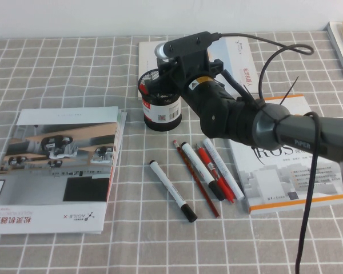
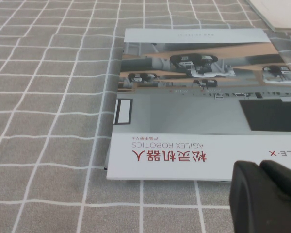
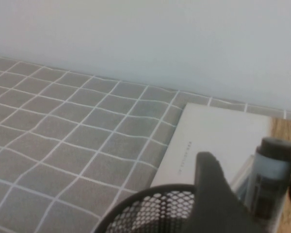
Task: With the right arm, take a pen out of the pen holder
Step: 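Take a marker out of the pen holder and lay it on the table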
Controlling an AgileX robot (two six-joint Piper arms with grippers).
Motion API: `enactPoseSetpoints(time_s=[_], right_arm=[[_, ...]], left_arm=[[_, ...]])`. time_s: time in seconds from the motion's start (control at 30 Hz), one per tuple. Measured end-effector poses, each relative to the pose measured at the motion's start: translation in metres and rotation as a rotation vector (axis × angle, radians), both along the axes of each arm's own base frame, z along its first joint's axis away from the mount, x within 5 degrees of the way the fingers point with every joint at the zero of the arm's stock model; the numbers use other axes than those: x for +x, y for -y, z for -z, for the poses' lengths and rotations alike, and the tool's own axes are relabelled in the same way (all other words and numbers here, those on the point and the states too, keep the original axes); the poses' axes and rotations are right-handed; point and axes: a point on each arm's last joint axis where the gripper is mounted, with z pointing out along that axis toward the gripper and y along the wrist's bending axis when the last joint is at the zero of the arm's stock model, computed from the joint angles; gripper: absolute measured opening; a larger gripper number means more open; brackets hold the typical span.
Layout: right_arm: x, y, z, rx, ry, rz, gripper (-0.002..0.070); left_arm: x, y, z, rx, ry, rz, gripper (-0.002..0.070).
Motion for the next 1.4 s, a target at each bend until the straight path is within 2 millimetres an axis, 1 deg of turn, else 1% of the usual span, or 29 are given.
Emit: enactPoseSetpoints(time_s=[0.17, 0.4, 0.67, 0.83, 0.93, 1.0, 1.07, 1.2, 1.27, 1.33, 1.4], right_arm=[[0.0006, -0.0008, 0.0076, -0.009, -0.022, -0.002, 0.0277], [0.0009, -0.0006, 0.0073, -0.005, -0.018, 0.002, 0.0267], [0.0009, -0.0006, 0.0073, -0.005, -0.018, 0.002, 0.0146], [0.0009, -0.0006, 0.0073, -0.005, -0.018, 0.002, 0.0082], [0.0009, -0.0006, 0.0073, -0.005, -0.018, 0.002, 0.0027], [0.0009, -0.0006, 0.0073, -0.005, -0.018, 0.002, 0.0004], [0.0009, -0.0005, 0.0074, -0.004, -0.019, 0.003, -0.0003], [0.0009, -0.0005, 0.0074, -0.008, -0.018, 0.003, -0.0007], [0.0009, -0.0005, 0.0074, -0.027, -0.008, 0.0, 0.0008], [0.0009, -0.0005, 0.0074, -0.04, -0.002, -0.002, 0.0063], [0.0009, -0.0005, 0.0074, -0.045, 0.0, -0.003, 0.0157]], left_arm=[[0.0, 0.0, 0.0, 0.0, 0.0, 0.0, -0.0005], [0.0, 0.0, 0.0, 0.0, 0.0, 0.0, -0.0005], [0.0, 0.0, 0.0, 0.0, 0.0, 0.0, -0.0005], [0.0, 0.0, 0.0, 0.0, 0.0, 0.0, -0.0005], [0.0, 0.0, 0.0, 0.0, 0.0, 0.0, -0.0005], [0.0, 0.0, 0.0, 0.0, 0.0, 0.0, -0.0005], [0.0, 0.0, 0.0, 0.0, 0.0, 0.0, -0.0005], [0.0, 0.0, 0.0, 0.0, 0.0, 0.0, -0.0005], [0.0, 0.0, 0.0, 0.0, 0.0, 0.0, -0.0005], [0.0, 0.0, 0.0, 0.0, 0.0, 0.0, -0.0005], [0.0, 0.0, 0.0, 0.0, 0.0, 0.0, -0.0005]])
